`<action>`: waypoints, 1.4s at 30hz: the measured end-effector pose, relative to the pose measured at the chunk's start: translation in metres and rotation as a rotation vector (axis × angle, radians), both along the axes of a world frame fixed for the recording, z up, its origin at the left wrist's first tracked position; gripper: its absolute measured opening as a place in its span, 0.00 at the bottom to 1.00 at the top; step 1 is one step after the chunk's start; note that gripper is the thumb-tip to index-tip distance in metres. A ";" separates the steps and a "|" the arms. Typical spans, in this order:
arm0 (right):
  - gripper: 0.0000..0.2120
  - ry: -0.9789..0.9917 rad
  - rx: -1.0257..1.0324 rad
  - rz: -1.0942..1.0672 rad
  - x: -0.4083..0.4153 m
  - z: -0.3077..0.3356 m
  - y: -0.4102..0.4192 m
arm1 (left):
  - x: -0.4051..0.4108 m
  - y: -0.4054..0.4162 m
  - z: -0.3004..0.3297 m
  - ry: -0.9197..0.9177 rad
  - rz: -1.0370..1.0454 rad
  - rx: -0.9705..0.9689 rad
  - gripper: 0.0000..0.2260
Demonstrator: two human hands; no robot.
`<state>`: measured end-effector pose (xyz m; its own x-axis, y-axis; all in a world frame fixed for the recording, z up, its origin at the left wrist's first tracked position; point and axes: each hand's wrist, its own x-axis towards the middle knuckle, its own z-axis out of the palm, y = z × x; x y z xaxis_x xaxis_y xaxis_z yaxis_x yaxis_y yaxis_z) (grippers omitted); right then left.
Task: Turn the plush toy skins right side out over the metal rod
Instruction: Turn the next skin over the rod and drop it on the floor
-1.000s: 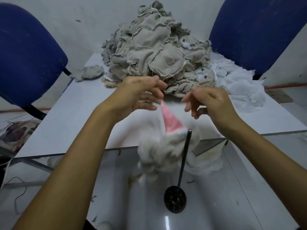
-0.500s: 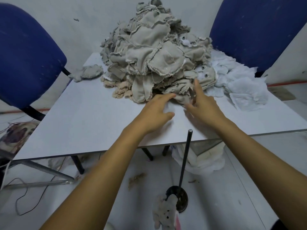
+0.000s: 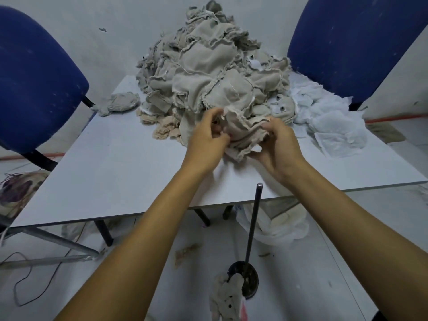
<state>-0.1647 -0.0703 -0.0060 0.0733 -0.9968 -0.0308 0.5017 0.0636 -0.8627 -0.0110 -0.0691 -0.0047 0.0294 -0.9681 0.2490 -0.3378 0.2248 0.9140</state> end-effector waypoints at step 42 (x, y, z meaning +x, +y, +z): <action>0.10 -0.220 0.156 -0.194 -0.019 -0.012 0.008 | -0.003 0.017 0.010 0.406 -0.103 0.509 0.16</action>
